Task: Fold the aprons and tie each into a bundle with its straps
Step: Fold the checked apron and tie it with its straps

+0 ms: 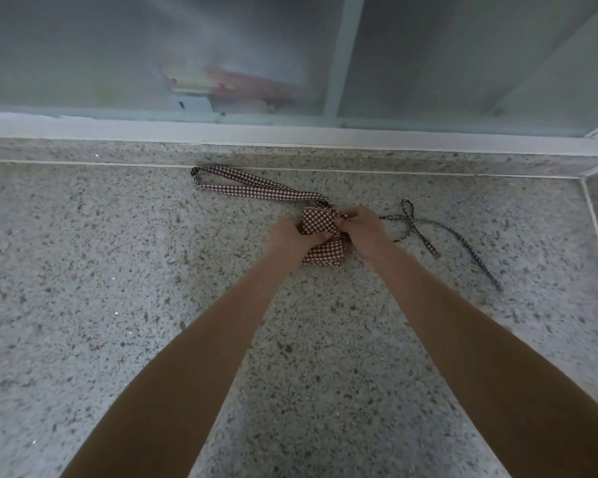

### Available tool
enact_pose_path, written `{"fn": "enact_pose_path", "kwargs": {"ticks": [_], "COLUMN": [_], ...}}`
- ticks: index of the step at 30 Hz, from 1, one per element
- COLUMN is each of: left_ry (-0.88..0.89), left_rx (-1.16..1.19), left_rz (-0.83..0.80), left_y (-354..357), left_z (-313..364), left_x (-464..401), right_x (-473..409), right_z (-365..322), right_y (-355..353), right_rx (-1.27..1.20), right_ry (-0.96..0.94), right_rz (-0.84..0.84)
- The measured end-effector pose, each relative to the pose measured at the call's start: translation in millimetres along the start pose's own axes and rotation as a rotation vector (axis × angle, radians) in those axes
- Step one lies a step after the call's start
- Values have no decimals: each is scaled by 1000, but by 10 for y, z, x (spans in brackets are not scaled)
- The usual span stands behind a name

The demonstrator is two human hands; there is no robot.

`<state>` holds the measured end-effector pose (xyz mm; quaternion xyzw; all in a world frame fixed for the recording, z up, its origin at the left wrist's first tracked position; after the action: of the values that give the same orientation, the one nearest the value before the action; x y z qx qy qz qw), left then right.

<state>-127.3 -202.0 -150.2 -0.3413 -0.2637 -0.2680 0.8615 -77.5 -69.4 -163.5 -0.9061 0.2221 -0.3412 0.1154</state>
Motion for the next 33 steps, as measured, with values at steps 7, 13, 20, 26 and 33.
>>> {"fn": "enact_pose_path", "kwargs": {"ticks": [7,13,20,26,33], "left_ry": [-14,16,-165,-208,-153], "left_rx": [651,547,642,690,560], "left_rz": [-290,-238,-206,-157,59], "left_y": [-81,-322,-299,-258,-264], "left_z": [20,32,-239,-325,-330], "left_x": [261,306,214,220,215], "right_x": [278,448,349,432,559], "right_z": [-257,-389,-151,-89,-198], "right_y": [-60,-40,-59,-115,0], "right_rx": [-182,-25,39,282,718], "right_ry": [-194,-255,-145,-218,-397], "right_rz": [83,-26,44,65,13]}}
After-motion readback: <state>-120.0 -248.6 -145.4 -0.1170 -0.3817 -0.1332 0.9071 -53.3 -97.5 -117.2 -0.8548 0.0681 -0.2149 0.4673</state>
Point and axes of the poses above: each hand's wrist, its own x-axis away from the middle knuckle, its own y-axis out of the palm, z = x × y, the point moved 5 cm from there along -x, towards the middle knuckle, and after that the axes turned 4 degrees about -y, right-handed, at the moved point
